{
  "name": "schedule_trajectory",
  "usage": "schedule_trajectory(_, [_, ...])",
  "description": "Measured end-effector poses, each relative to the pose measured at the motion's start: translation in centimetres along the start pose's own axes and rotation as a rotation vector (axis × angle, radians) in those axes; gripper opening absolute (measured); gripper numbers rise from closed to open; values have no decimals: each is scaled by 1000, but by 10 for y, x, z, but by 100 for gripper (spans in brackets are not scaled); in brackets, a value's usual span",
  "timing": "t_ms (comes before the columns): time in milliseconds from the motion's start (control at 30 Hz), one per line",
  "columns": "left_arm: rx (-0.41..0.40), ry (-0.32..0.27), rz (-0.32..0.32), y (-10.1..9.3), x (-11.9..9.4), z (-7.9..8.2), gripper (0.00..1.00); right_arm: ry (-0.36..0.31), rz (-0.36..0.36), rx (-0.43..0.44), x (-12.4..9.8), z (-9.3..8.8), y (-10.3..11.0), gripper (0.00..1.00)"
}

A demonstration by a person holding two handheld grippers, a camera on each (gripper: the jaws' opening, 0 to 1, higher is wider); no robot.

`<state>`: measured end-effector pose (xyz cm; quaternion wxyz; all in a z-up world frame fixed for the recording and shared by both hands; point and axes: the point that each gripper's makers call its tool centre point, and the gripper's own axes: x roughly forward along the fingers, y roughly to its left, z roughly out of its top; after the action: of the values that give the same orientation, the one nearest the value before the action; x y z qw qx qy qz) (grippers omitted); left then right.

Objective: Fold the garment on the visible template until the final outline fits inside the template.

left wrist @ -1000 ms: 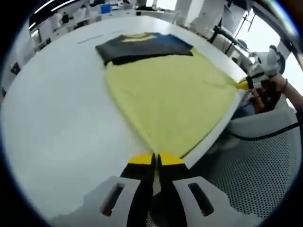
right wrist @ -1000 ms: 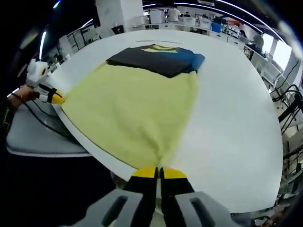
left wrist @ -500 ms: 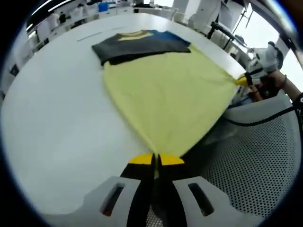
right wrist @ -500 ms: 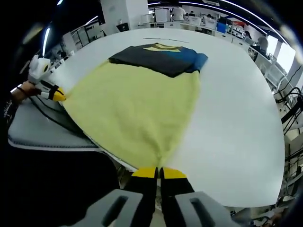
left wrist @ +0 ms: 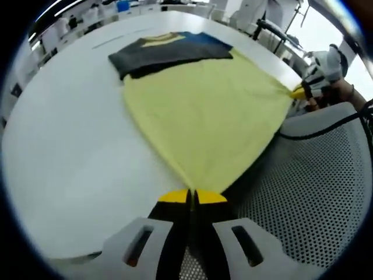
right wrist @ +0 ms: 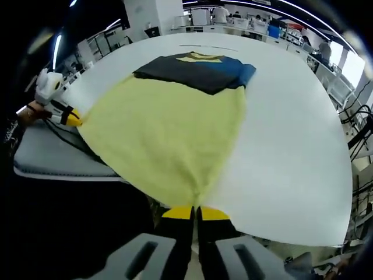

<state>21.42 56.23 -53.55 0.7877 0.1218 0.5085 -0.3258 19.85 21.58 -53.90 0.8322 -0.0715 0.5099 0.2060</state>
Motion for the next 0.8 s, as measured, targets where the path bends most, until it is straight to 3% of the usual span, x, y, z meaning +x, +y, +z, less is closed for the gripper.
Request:
schedule_trajectory(167, [-13,-5,0,0,-2,0,0,1,-2,-8,-2,0,4,0])
schedule_trajectory(467, [-37,-40,-4,-3,-19,15,0,-27,-12,3,-11,9,1,0])
schedule_trajectory(800, [-72,-97,-5,3,-34,34,0,-78,-38,-30,-29,35,-1,0])
